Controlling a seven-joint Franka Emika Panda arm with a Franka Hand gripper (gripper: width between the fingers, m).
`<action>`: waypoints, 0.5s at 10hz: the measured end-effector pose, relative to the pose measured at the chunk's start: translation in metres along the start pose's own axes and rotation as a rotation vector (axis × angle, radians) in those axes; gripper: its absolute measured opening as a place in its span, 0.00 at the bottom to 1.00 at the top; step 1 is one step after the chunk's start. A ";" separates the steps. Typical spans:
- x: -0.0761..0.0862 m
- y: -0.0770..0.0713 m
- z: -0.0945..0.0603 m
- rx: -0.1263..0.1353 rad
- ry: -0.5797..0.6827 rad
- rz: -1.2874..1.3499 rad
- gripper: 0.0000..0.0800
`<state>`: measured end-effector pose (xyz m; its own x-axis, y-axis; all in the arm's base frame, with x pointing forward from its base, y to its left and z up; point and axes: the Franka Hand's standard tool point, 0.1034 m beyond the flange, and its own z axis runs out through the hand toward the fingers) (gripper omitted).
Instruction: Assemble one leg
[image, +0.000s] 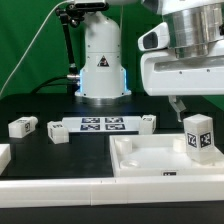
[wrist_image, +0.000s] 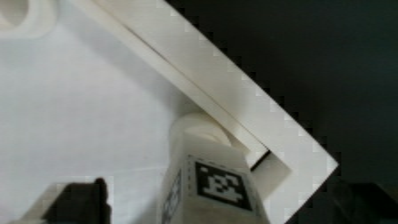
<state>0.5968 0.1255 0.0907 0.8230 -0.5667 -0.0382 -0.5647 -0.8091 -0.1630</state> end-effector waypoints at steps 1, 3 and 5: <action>0.002 -0.001 0.000 -0.003 0.006 -0.108 0.81; 0.007 0.000 -0.002 -0.004 0.022 -0.342 0.81; 0.010 0.000 -0.001 -0.005 0.031 -0.561 0.81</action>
Offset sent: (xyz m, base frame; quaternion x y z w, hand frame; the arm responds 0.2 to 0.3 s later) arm 0.0053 -0.0077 0.0030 -0.0048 0.0408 -0.2369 0.9707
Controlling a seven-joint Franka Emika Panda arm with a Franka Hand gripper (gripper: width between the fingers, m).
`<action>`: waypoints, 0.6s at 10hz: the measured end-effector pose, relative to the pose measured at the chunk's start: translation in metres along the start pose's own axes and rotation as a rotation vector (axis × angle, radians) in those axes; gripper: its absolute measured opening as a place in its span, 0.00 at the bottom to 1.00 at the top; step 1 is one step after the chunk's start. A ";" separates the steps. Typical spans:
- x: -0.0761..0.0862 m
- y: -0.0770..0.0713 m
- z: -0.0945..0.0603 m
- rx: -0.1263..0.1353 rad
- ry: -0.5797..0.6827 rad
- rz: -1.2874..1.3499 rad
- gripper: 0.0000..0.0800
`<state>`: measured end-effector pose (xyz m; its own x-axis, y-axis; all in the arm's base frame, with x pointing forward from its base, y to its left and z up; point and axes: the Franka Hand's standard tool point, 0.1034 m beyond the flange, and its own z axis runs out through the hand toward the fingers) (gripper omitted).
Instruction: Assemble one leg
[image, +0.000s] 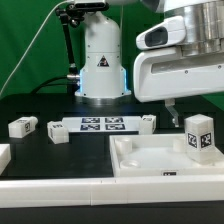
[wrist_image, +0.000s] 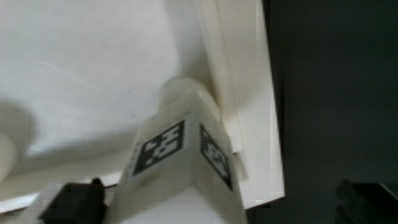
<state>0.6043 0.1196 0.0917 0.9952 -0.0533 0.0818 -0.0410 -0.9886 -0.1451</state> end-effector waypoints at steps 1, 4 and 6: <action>0.001 0.003 0.002 -0.003 -0.002 -0.118 0.81; 0.002 0.009 0.005 -0.006 -0.006 -0.300 0.81; 0.002 0.008 0.005 -0.006 -0.006 -0.301 0.67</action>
Offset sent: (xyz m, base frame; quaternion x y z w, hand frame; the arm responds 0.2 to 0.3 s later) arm 0.0008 -0.0084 -0.0062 0.0004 -0.0218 -0.1409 0.9898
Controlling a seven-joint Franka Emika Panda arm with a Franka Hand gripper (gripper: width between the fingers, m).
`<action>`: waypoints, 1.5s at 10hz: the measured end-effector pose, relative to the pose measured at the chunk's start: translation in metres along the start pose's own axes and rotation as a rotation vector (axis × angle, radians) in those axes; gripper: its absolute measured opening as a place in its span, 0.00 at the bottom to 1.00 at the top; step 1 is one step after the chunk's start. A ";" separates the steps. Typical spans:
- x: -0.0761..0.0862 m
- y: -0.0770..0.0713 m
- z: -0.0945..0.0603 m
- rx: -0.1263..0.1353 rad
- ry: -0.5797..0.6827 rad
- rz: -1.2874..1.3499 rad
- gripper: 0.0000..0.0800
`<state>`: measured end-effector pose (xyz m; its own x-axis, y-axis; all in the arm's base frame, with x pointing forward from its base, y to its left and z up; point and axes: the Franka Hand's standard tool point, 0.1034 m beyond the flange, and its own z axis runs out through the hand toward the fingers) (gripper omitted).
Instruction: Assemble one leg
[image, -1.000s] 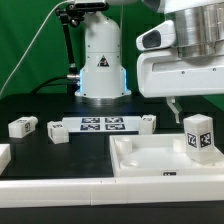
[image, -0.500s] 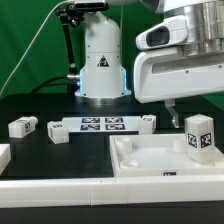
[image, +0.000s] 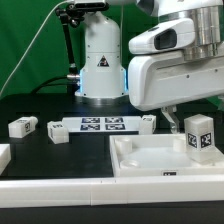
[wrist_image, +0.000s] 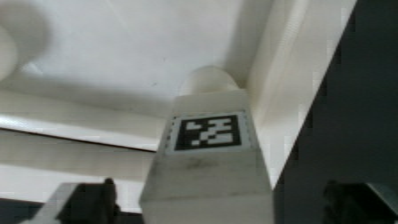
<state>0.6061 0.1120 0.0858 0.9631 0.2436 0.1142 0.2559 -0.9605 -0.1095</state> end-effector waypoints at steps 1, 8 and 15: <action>0.000 0.000 0.000 0.000 0.000 0.000 0.50; -0.003 -0.004 0.000 -0.012 -0.014 0.503 0.36; -0.004 -0.010 0.003 -0.033 0.000 1.326 0.36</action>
Offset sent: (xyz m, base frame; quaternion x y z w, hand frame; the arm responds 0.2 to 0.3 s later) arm 0.0000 0.0000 0.0000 0.0000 0.0000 0.0799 0.9968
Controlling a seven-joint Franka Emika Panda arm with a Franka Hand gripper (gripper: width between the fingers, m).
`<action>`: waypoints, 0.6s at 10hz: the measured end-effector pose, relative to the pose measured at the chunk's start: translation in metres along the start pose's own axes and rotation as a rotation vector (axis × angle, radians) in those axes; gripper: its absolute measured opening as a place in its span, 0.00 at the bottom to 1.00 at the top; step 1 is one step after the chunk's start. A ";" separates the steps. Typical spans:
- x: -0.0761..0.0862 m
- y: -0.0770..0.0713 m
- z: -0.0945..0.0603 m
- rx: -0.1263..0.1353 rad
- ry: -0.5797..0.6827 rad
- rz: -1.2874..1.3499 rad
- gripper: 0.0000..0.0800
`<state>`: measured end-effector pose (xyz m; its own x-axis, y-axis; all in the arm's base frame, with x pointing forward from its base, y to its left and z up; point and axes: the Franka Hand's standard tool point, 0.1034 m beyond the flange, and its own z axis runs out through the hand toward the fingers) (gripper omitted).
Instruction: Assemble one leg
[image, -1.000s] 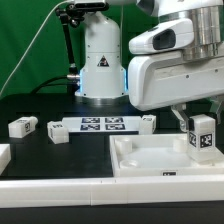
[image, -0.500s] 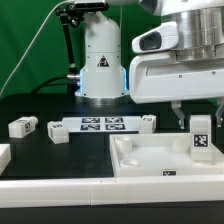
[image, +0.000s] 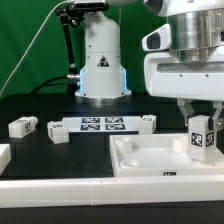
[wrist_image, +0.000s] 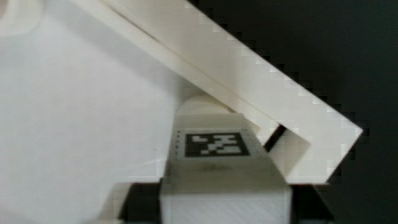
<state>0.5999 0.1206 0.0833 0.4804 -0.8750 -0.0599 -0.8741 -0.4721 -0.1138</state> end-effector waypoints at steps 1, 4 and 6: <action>0.001 0.000 0.000 0.006 -0.005 0.019 0.36; 0.002 -0.003 0.000 0.039 -0.011 0.117 0.36; 0.000 -0.004 -0.001 0.026 -0.020 0.017 0.73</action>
Offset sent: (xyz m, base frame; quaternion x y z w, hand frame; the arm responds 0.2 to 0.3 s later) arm 0.0000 0.0000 0.0000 0.0000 0.0000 0.0000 1.0000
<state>0.6032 0.1219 0.0848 0.4669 -0.8805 -0.0821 -0.8803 -0.4540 -0.1379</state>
